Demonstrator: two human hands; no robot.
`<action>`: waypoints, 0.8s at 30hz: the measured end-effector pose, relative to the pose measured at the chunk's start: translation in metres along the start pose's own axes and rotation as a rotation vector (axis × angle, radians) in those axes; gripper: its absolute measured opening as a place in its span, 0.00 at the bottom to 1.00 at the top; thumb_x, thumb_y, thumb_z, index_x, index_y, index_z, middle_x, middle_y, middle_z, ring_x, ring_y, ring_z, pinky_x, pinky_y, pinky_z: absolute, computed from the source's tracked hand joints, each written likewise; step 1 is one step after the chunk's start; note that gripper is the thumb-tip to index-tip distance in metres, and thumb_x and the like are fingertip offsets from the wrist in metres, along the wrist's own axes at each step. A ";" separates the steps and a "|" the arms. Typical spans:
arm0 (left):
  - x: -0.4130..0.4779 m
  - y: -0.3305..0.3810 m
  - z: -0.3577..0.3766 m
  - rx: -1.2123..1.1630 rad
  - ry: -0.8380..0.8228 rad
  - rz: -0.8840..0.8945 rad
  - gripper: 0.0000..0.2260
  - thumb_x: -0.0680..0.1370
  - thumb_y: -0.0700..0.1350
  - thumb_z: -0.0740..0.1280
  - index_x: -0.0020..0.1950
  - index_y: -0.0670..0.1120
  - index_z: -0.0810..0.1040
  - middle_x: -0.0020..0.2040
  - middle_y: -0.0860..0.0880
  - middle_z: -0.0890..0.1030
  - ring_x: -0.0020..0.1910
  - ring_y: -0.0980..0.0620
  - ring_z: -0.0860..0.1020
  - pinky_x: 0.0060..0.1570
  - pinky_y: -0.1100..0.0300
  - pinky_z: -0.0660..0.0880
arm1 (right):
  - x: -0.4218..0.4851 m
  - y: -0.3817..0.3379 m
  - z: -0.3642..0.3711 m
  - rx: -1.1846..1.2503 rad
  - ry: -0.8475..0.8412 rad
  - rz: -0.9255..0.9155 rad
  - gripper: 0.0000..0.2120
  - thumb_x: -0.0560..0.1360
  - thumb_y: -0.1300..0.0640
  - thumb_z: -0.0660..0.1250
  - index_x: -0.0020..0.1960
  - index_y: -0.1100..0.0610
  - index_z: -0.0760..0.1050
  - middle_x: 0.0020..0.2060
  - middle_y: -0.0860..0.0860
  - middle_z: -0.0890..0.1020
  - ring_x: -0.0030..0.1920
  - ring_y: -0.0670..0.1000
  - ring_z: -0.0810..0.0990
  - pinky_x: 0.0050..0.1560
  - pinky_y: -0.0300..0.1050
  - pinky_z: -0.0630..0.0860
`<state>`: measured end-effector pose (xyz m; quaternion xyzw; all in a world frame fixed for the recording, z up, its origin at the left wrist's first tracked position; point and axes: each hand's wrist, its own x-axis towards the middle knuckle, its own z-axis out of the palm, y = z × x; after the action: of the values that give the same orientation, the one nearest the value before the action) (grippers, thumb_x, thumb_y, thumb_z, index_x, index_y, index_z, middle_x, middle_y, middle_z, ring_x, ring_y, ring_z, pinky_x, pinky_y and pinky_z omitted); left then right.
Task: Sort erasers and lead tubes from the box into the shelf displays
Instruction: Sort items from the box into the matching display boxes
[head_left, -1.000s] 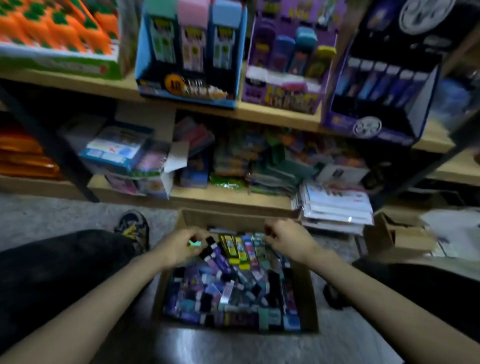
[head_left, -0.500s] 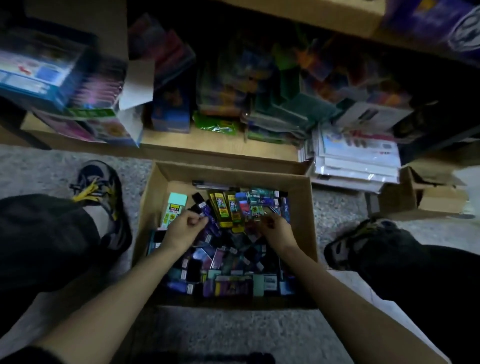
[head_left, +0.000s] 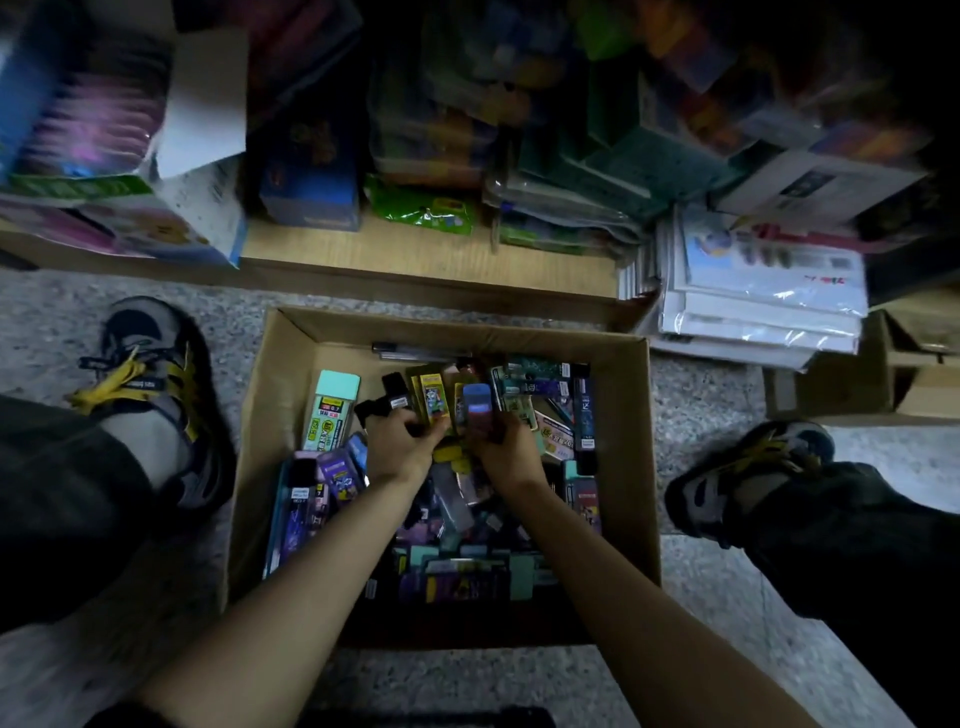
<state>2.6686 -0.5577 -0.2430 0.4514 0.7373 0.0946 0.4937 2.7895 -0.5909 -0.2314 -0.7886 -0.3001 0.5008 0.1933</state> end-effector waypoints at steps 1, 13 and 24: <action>0.000 -0.002 0.000 0.001 -0.016 0.010 0.18 0.74 0.51 0.71 0.55 0.39 0.76 0.59 0.39 0.74 0.54 0.43 0.75 0.48 0.62 0.67 | -0.001 0.001 0.001 0.015 -0.016 0.000 0.13 0.76 0.61 0.66 0.60 0.62 0.74 0.54 0.58 0.81 0.53 0.56 0.80 0.50 0.47 0.77; -0.025 -0.021 -0.010 -0.278 -0.005 0.003 0.06 0.77 0.39 0.66 0.51 0.44 0.70 0.45 0.47 0.75 0.44 0.48 0.75 0.43 0.60 0.74 | -0.014 -0.002 0.024 0.352 0.009 0.102 0.16 0.71 0.65 0.70 0.57 0.61 0.71 0.48 0.56 0.81 0.47 0.56 0.80 0.46 0.51 0.79; -0.057 -0.002 -0.027 -0.572 -0.151 0.027 0.05 0.79 0.42 0.64 0.53 0.49 0.71 0.49 0.49 0.77 0.49 0.52 0.76 0.41 0.64 0.69 | -0.059 -0.014 -0.019 0.621 -0.117 -0.080 0.15 0.74 0.65 0.67 0.60 0.63 0.74 0.48 0.58 0.82 0.45 0.55 0.82 0.48 0.53 0.80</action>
<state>2.6517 -0.5937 -0.1943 0.3095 0.6357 0.2713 0.6531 2.7839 -0.6205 -0.1751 -0.6492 -0.1744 0.6051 0.4266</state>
